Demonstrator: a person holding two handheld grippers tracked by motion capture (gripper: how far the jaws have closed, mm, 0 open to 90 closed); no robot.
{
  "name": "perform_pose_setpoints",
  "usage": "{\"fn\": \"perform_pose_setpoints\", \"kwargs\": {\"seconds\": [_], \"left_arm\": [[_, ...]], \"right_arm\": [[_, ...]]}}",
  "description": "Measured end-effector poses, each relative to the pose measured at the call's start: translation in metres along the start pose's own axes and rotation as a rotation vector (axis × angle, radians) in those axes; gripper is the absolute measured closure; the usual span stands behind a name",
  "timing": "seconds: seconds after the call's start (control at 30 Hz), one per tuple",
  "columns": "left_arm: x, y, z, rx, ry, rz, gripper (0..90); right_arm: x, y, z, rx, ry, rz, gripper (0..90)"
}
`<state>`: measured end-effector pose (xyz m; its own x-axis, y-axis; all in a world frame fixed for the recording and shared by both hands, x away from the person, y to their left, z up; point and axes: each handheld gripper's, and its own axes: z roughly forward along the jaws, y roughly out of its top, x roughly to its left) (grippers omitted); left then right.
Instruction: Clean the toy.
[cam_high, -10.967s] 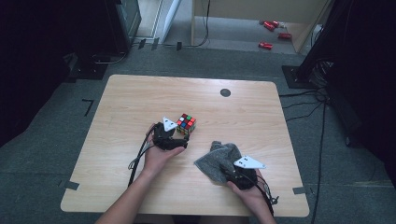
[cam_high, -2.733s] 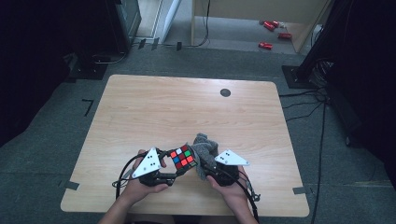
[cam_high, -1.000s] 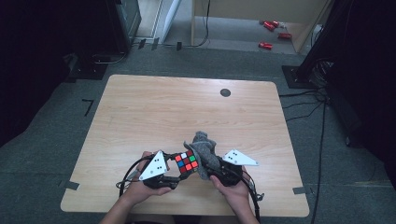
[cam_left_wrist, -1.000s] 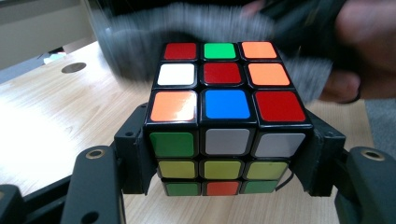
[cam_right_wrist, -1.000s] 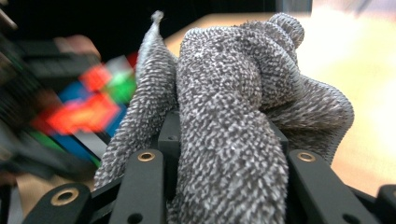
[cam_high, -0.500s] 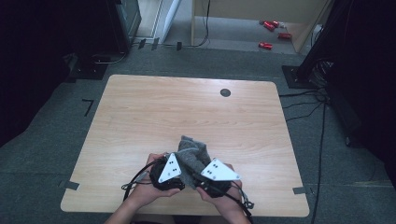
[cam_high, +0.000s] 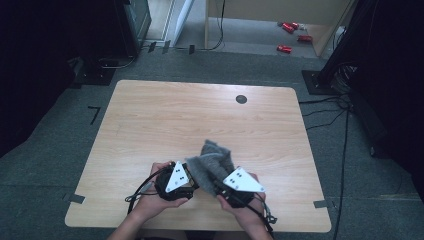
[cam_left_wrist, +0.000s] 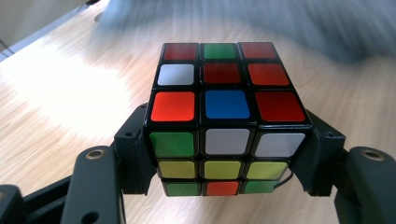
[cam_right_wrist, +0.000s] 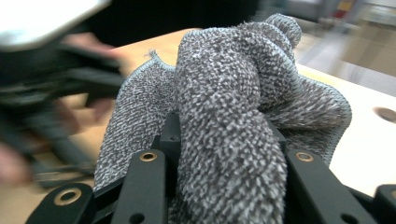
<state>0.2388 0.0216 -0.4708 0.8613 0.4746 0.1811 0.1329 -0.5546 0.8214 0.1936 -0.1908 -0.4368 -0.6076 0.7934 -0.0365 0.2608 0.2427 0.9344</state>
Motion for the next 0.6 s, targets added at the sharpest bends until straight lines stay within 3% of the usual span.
{"fn": "perform_pose_setpoints", "kwargs": {"seconds": [0.07, 0.1, 0.13, 0.17, 0.23, 0.33, 0.37, 0.43, 0.53, 0.6], "left_arm": [[-0.003, 0.002, 0.000, -0.009, -0.011, 0.007, 34.8], [-0.007, 0.004, 0.001, -0.015, -0.024, 0.019, 34.8], [-0.014, 0.006, 0.002, -0.019, -0.032, 0.049, 34.8], [-0.014, 0.006, 0.002, -0.019, -0.032, 0.049, 34.8], [-0.015, 0.006, 0.001, -0.031, -0.033, 0.060, 34.8], [-0.009, 0.004, -0.003, -0.050, -0.043, 0.050, 34.8], [-0.008, 0.004, -0.005, -0.059, -0.041, 0.045, 34.8], [-0.005, 0.003, -0.006, -0.063, -0.034, 0.039, 34.8], [-0.005, 0.002, -0.005, -0.051, -0.029, 0.045, 34.8], [-0.008, 0.002, -0.002, -0.042, -0.038, 0.049, 34.8]], "right_arm": [[0.017, 0.000, 0.005, 0.017, 0.047, -0.061, 64.4], [0.017, 0.000, 0.005, 0.017, 0.047, -0.061, 64.4], [0.022, -0.002, 0.009, 0.037, 0.042, -0.099, 64.1], [0.022, -0.002, 0.009, 0.037, 0.042, -0.099, 64.1], [0.013, -0.003, 0.008, 0.039, 0.036, -0.058, 64.0], [-0.016, -0.006, 0.003, 0.057, -0.049, 0.052, 64.2], [-0.028, -0.008, 0.002, 0.078, -0.102, 0.082, 64.2], [-0.033, -0.008, -0.002, 0.063, -0.096, 0.127, 64.1], [-0.028, -0.005, -0.003, 0.041, -0.072, 0.111, 63.8], [-0.007, 0.001, 0.001, 0.040, -0.010, 0.054, 63.6]]}}
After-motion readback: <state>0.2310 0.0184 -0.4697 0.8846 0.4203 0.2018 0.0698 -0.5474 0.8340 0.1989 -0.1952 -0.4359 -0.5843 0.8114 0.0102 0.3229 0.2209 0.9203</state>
